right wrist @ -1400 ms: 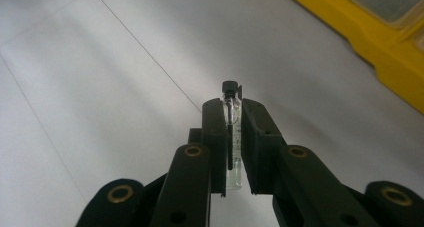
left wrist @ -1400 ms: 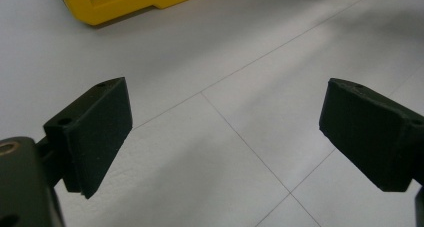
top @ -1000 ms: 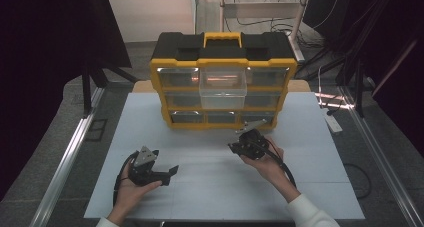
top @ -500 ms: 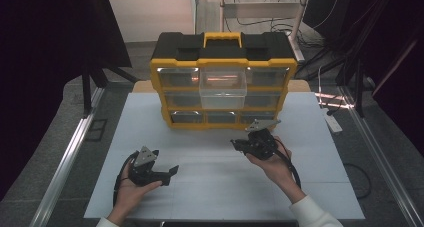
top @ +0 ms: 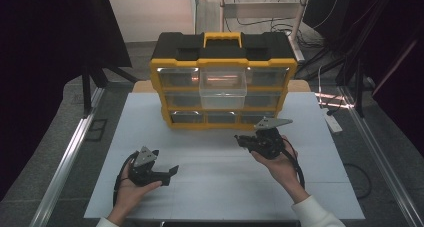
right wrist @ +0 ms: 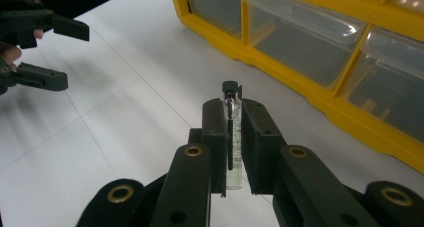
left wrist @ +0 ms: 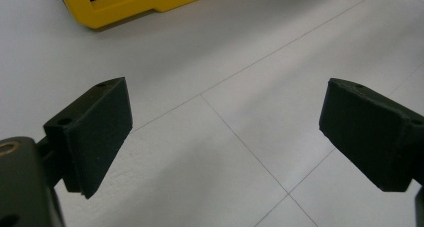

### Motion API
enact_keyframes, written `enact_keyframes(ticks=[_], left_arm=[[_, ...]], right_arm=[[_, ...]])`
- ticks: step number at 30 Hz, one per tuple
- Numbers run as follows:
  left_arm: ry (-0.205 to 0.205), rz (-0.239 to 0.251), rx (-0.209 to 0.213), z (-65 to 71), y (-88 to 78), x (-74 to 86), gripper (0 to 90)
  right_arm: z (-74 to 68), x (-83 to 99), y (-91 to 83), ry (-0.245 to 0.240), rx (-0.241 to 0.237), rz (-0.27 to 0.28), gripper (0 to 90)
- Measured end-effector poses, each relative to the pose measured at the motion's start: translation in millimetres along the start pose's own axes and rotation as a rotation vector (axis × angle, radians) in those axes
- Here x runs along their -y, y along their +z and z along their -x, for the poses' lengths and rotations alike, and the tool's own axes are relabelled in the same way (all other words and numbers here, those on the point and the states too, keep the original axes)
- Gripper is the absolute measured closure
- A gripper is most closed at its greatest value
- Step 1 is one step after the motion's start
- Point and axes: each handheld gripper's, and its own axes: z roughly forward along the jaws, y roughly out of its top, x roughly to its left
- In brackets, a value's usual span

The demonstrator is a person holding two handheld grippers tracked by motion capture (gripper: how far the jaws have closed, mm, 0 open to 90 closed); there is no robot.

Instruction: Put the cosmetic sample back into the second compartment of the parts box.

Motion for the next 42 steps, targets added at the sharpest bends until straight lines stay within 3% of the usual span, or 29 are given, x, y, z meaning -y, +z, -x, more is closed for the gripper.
enact_keyframes(ticks=[8, 42], left_arm=[[-0.004, 0.002, 0.002, 0.5, 0.7, -0.3, 7.4], [0.0, 0.001, 0.003, 0.6, 0.5, -0.7, 7.4]], right_arm=[[0.5, -5.8, -14.1, 0.012, 0.006, 0.069, 81.7], [1.3, -20.5, -51.9, 0.015, 0.0, 0.246, 81.7]])
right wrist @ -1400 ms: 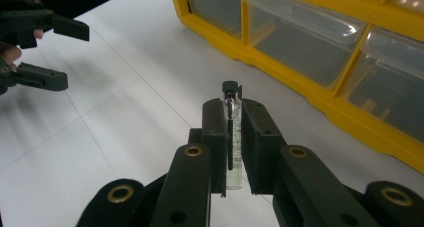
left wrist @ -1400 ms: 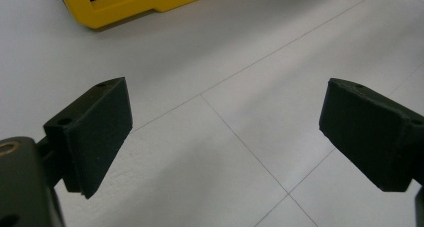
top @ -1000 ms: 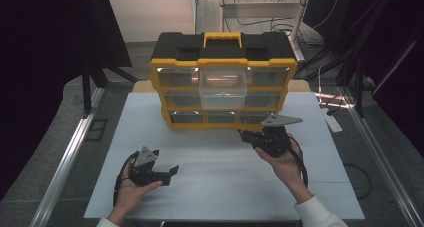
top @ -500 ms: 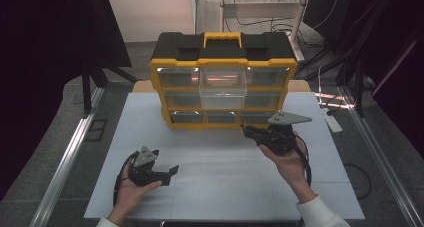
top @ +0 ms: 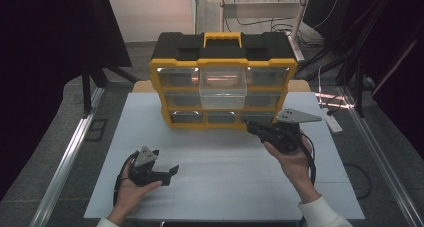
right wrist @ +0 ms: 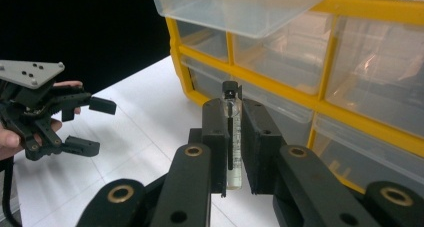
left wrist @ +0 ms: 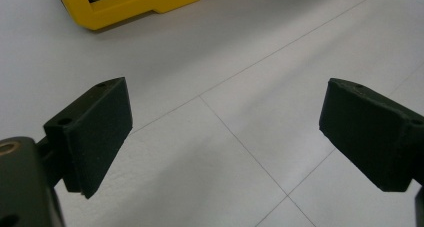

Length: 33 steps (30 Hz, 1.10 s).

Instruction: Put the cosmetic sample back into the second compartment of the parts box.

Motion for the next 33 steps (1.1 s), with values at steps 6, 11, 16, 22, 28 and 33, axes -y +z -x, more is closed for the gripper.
enact_keyframes(ticks=[6, 11, 16, 22, 28, 33], left_arm=[[0.001, 0.0, -0.002, 0.1, 0.1, 0.0, 7.4], [0.002, 0.001, -0.002, 0.2, -0.1, 0.0, 7.4], [0.002, 0.0, -0.002, 0.0, -0.5, -0.2, 7.4], [-0.001, 0.001, -0.001, 0.6, -0.1, -0.1, 7.4], [-0.003, 0.002, -0.001, 0.1, 0.1, -0.3, 7.5], [-0.002, 0.005, -0.002, -0.5, 0.4, -0.2, 7.5]], right_arm=[[0.5, -3.1, -5.3, -0.003, 0.006, 0.024, 81.7], [0.7, -5.4, -9.5, 0.0, 0.009, 0.047, 81.7], [0.9, -7.5, -13.4, -0.003, 0.015, 0.064, 81.7], [1.1, -10.3, -17.4, -0.007, 0.02, 0.089, 81.7], [2.2, -14.2, -20.4, -0.01, 0.025, 0.118, 81.7], [4.3, -19.6, -20.8, -0.006, 0.025, 0.139, 81.7]])
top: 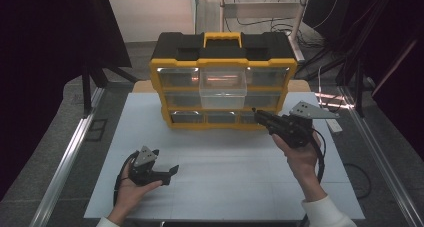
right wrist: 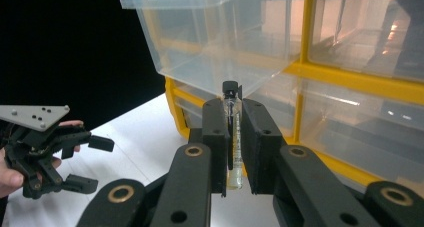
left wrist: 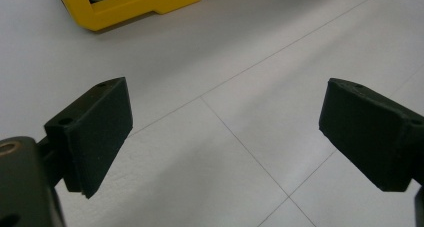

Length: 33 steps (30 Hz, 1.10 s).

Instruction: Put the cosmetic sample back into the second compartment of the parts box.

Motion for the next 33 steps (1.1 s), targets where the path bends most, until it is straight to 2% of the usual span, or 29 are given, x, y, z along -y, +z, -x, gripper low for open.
enact_keyframes(ticks=[16, 33], left_arm=[[-0.001, 0.003, 0.003, -0.3, -0.1, 0.0, 7.5], [0.0, 0.006, 0.002, -0.6, -1.4, -0.1, 7.6]], right_arm=[[7.9, -24.7, -0.1, 0.012, 0.009, 0.082, 81.7], [6.2, -52.8, 5.4, -0.018, 0.03, 0.126, 81.7]])
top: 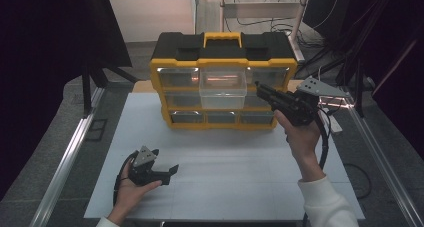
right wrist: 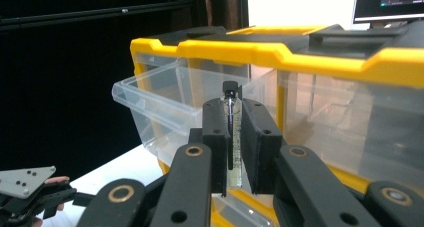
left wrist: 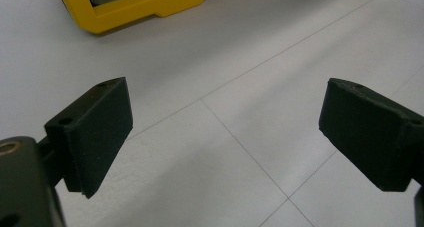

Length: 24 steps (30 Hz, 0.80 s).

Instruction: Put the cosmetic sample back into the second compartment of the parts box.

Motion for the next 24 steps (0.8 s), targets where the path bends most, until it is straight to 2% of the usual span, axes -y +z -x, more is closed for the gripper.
enact_keyframes(ticks=[12, 24], left_arm=[[0.001, 0.001, -0.001, 0.2, 0.1, 0.0, 7.6], [0.001, 0.002, -0.001, 0.1, 0.2, 0.0, 7.7]], right_arm=[[-0.6, -24.0, 12.4, -0.03, 0.015, 0.018, 81.7], [-3.3, -31.1, 22.8, -0.036, 0.014, 0.026, 81.7]])
